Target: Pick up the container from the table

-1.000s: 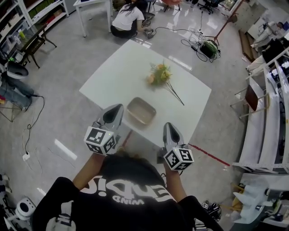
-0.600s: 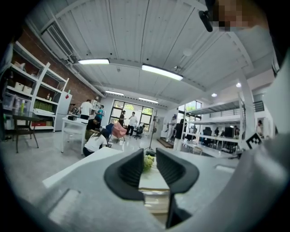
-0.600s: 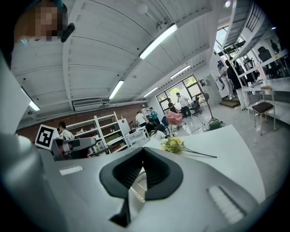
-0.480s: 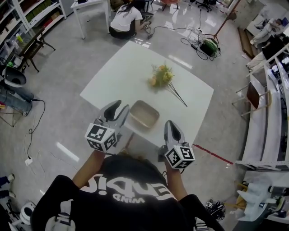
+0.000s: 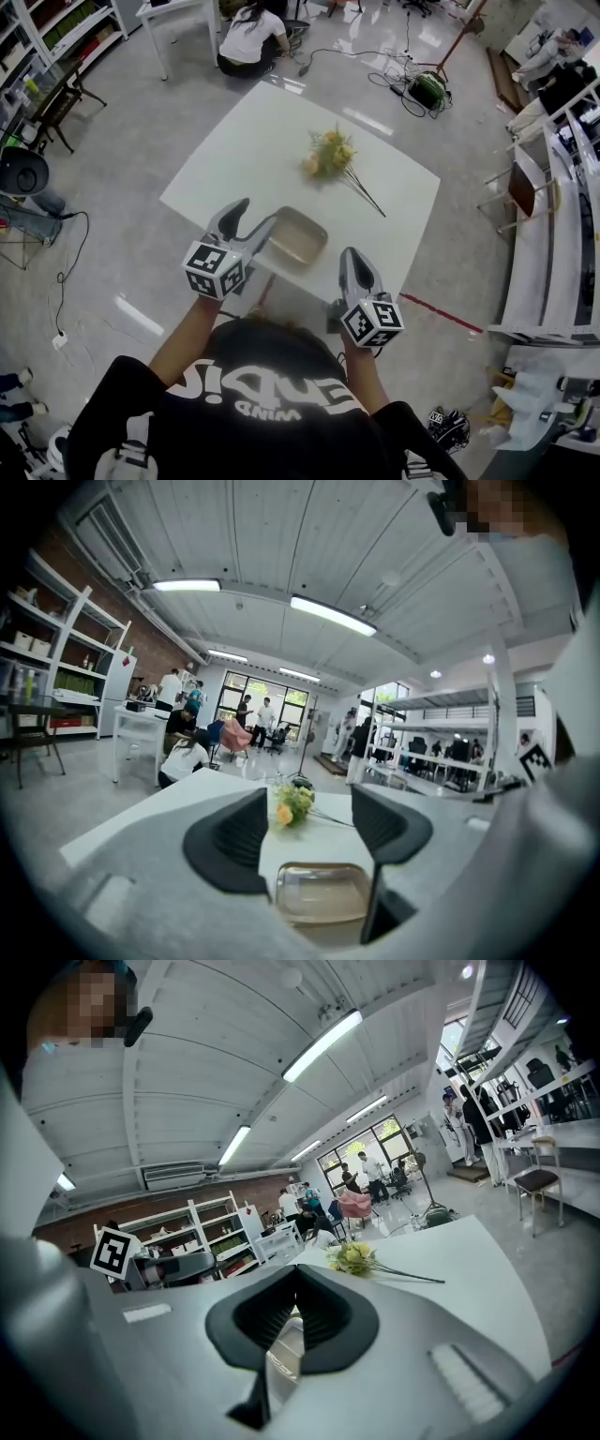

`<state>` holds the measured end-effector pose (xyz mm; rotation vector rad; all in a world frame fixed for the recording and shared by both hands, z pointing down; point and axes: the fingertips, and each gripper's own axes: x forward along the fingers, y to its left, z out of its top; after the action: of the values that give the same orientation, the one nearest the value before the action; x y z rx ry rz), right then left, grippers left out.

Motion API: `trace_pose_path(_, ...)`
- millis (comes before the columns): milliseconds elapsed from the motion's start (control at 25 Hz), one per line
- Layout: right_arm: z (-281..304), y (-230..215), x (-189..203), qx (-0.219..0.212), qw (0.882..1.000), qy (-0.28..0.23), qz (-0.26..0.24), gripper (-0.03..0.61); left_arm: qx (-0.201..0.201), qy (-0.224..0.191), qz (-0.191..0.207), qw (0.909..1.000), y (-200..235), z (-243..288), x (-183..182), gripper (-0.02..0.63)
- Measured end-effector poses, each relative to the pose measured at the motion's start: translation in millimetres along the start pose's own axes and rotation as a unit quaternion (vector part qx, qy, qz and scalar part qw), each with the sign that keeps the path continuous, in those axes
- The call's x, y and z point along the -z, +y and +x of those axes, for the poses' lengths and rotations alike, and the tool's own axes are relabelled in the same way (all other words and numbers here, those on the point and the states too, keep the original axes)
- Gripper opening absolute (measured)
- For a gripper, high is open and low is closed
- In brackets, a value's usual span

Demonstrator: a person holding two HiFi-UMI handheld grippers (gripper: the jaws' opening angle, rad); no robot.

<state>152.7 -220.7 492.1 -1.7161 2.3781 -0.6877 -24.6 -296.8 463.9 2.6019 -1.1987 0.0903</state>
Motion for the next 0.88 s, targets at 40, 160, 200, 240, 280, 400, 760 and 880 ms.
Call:
trace_pose_path(40,0.0,-0.9,0.5,0.001,1.000,-0.001,0.001,0.002,-0.001,0.005,-0.001,1.0000,3.2,3.3,4.5,0.277)
trace_pose_path(160,0.1,-2.6,0.7,0.003,1.000,0.000,0.002,0.002,-0.005,0.023,-0.001,0.9997,13.8,14.6,20.6,0.278)
trace_pose_path(200,0.1,-3.2,0.8,0.005,1.000,0.001,0.002,0.002,-0.006,0.030,0.000,0.9995,17.4,18.6,27.2,0.277)
trace_pose_path(240,-0.1,-3.8,1.1,0.007,1.000,0.004,0.003,0.002,-0.008,0.038,0.002,0.9993,20.8,22.5,34.3,0.277)
trace_pose_path(280,-0.4,-4.3,1.7,0.010,1.000,0.007,0.004,0.002,-0.010,0.045,0.004,0.9989,24.1,26.3,41.7,0.276)
trace_pose_path(400,-1.1,-8.0,4.4,0.015,1.000,0.010,0.007,0.002,-0.014,0.068,0.005,0.9976,31.8,37.0,64.9,0.276)
trace_pose_path(760,0.6,-12.1,10.8,0.024,1.000,0.017,0.011,0.002,-0.014,0.136,-0.027,0.9903,46.5,59.6,134.3,0.258)
trace_pose_path(880,1.6,-13.9,12.3,0.028,0.999,0.023,0.013,0.002,-0.009,0.160,-0.039,0.9862,47.6,67.1,154.5,0.255)
